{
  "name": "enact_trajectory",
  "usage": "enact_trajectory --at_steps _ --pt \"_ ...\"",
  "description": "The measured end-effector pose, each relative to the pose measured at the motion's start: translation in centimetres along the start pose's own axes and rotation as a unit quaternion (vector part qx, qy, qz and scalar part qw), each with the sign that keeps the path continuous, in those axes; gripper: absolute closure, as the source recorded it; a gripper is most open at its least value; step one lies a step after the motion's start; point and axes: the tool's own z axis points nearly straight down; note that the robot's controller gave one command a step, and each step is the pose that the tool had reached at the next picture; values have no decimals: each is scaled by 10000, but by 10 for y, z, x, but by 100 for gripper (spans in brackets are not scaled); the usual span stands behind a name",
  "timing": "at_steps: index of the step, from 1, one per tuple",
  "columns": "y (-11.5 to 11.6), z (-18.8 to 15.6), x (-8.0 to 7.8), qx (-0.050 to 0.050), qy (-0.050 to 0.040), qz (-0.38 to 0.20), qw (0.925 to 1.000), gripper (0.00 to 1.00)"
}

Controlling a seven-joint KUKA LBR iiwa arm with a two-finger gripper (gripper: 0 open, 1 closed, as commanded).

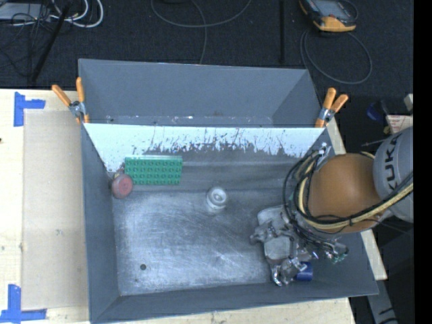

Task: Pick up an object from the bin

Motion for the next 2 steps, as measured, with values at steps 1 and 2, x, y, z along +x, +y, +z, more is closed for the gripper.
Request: enact_trajectory --at_steps 1,2 --pt "0 2 8 -40 144 18 9999 100" --pt "21 2 -5 -18 117 -2391 9709 100"
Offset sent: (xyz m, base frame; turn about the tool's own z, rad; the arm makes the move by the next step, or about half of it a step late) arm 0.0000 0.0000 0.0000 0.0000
